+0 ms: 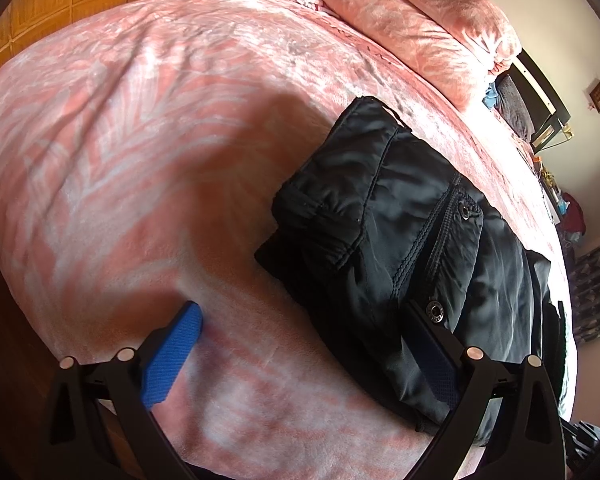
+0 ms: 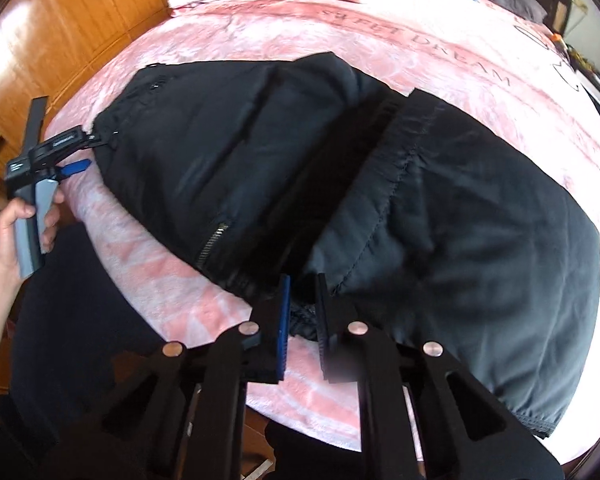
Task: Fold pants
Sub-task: 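Grasp the folded pants edge with the left tool while the right tool holds the leg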
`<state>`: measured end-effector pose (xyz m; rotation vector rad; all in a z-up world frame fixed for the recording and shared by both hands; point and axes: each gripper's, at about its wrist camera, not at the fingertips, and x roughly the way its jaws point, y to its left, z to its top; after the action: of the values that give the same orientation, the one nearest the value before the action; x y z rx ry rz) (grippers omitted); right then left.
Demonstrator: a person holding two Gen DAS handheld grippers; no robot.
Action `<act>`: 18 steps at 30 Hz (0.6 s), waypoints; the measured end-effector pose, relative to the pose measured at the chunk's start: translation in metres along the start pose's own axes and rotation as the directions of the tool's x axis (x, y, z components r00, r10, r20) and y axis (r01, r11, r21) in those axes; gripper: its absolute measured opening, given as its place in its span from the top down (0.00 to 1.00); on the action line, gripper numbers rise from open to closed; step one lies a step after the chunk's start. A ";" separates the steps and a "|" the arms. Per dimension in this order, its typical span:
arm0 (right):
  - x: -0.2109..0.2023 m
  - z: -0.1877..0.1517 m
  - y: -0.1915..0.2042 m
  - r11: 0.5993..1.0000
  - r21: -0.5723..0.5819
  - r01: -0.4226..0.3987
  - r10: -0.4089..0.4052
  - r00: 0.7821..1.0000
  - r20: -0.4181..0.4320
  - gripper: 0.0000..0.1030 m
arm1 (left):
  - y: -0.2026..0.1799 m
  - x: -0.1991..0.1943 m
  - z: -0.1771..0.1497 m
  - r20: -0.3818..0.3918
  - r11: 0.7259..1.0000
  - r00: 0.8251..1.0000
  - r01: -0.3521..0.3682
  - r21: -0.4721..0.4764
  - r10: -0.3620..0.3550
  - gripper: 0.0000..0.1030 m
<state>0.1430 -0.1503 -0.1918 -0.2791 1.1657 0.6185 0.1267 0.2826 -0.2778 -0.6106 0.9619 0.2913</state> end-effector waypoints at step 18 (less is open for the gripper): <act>0.017 0.216 0.069 0.888 -0.232 -0.396 0.350 0.911 -0.218 0.12 | 0.044 -0.003 0.006 -0.021 0.806 0.917 0.339 -0.484 -0.398 0.04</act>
<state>0.2732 0.0211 -0.1171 -0.3476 1.3123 1.1197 0.1074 0.3215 -0.2886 -1.2647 0.8661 0.1357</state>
